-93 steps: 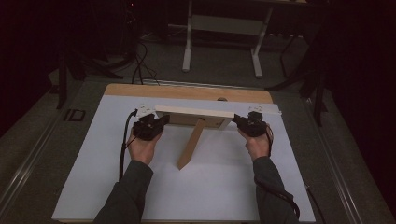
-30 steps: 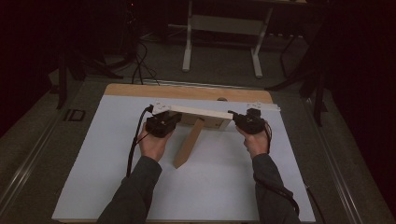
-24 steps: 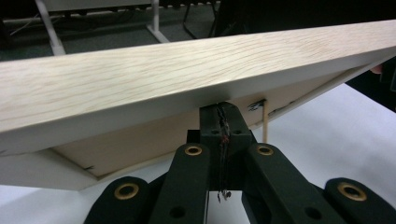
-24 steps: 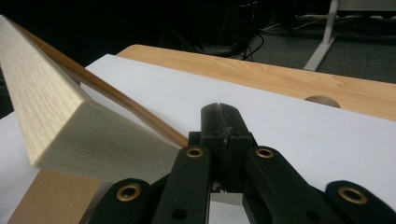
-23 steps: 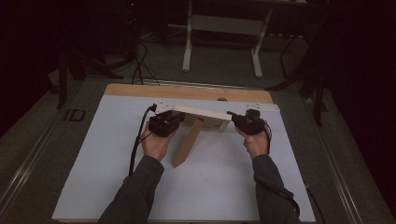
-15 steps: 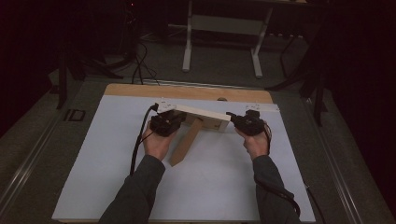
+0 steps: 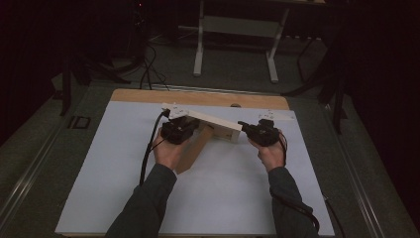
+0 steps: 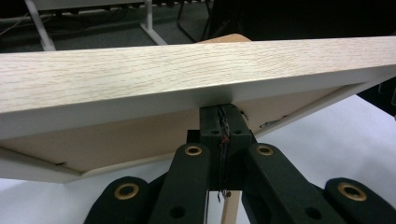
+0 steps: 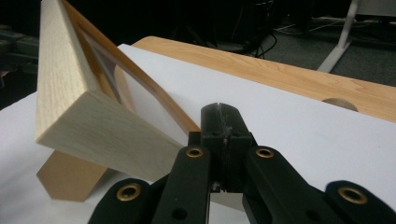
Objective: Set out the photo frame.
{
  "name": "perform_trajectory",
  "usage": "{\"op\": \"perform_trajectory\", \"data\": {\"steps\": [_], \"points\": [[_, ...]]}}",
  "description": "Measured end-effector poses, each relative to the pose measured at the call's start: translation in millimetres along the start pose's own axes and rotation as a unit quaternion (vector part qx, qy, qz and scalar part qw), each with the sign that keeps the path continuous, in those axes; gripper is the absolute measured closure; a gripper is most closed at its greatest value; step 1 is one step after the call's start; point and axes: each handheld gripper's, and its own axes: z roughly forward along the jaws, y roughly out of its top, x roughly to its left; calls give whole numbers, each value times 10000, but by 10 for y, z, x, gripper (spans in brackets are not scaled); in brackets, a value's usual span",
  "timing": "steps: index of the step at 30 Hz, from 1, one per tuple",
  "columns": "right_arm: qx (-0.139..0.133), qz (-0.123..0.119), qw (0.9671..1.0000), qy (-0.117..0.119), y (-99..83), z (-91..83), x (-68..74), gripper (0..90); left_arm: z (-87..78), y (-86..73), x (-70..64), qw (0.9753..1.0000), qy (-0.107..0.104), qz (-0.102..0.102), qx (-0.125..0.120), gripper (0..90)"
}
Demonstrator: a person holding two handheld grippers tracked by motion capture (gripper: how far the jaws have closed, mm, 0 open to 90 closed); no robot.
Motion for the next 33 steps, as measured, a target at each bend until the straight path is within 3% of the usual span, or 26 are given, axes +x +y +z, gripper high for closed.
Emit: {"op": "perform_trajectory", "data": {"steps": [9,33], "points": [[-1,-65,9999,136,-25,-24,39,898,15,8,-26,9999,-62,109,48,900],[16,-377,9977,565,-58,-71,261,899,54,33,-79,9999,-55,129,51,900]]}}
